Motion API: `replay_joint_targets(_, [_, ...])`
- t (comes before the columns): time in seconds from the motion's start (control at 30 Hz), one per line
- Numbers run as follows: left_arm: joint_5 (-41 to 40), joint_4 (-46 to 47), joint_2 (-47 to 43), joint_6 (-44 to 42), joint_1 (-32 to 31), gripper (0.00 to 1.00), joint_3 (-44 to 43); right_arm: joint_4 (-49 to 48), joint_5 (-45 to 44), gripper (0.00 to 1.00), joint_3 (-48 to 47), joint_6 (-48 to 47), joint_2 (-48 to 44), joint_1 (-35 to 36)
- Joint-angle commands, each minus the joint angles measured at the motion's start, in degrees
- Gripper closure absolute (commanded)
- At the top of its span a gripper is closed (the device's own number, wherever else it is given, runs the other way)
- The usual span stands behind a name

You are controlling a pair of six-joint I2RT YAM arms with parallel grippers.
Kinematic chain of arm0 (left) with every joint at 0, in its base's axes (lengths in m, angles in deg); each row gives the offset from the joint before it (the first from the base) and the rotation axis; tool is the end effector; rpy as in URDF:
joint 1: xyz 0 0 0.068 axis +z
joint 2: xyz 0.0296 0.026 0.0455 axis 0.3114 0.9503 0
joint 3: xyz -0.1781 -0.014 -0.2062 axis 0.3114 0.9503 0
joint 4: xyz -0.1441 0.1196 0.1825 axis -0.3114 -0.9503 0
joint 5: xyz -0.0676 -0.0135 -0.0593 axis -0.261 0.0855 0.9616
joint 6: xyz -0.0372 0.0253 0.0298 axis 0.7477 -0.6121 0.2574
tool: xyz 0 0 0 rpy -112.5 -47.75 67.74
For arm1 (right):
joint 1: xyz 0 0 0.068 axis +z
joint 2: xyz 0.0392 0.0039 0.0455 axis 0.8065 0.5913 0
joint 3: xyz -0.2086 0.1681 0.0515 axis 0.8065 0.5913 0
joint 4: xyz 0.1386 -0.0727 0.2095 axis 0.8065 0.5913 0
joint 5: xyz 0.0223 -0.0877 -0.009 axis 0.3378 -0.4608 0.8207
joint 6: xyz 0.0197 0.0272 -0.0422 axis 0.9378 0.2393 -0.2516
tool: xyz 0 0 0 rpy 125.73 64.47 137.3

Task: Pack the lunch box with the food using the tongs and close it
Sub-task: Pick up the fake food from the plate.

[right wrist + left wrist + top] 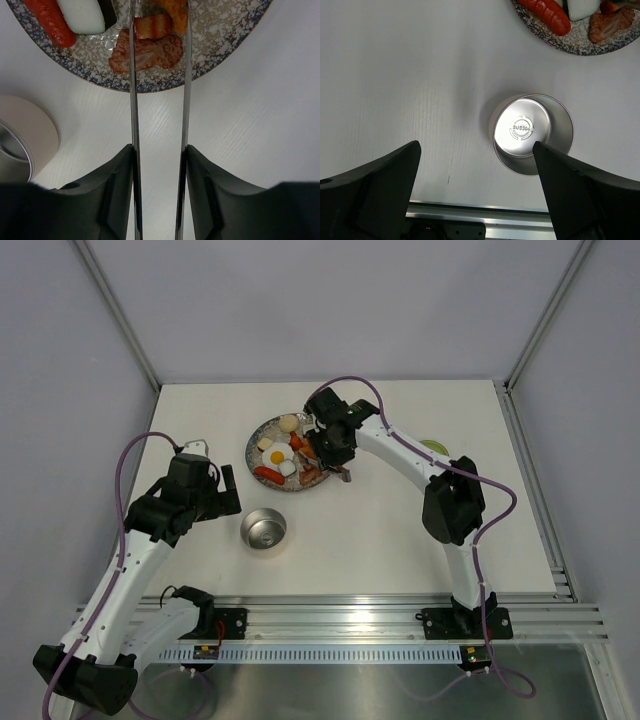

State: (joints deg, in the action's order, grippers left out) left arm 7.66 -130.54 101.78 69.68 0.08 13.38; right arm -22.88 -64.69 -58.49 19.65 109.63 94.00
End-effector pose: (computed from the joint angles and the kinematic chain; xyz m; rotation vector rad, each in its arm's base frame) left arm 0.1559 -0.0425 0.3141 -0.2230 2.4013 -0.0654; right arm 0.3487 0.2946 0.2643 -0.7257 2.5983 0.2502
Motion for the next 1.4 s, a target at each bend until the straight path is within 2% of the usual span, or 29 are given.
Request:
replay_joint_targets(0.0, [-1.57,0.62,-0.75,0.36,-0.13,0.01,-0.83,0.06,-0.23,0.57,-1.7,-1.19,-1.96,1.06])
replay_joint_targets(0.07, [-1.57,0.54,-0.84,0.36,-0.22,0.01,-0.83,-0.03,-0.76,0.59,-1.7,-1.19,-2.4,1.06])
replay_joint_targets(0.13, [-1.57,0.62,-0.84,0.36,-0.22,0.01,-0.83,-0.03,-0.76,0.65,-1.7,-1.28,-3.01,1.15])
replay_joint_targets(0.3, [-1.57,0.62,-0.84,0.36,-0.13,0.01,-0.83,0.06,-1.29,0.74,-2.14,-1.63,-3.81,1.32])
replay_joint_targets(0.77, [-1.66,0.62,-0.93,0.44,-0.13,0.01,-0.92,0.23,-3.57,0.78,-3.81,-1.9,-6.8,2.02])
replay_joint_targets(1.1, [0.62,-0.25,0.47,5.54,-0.22,0.01,1.37,0.32,-4.28,0.78,-4.25,-1.99,-7.59,2.11])
replay_joint_targets(1.37, [1.24,0.1,0.3,5.63,-0.13,0.01,1.63,-1.35,-4.28,0.75,-1.97,-1.72,-6.1,2.11])
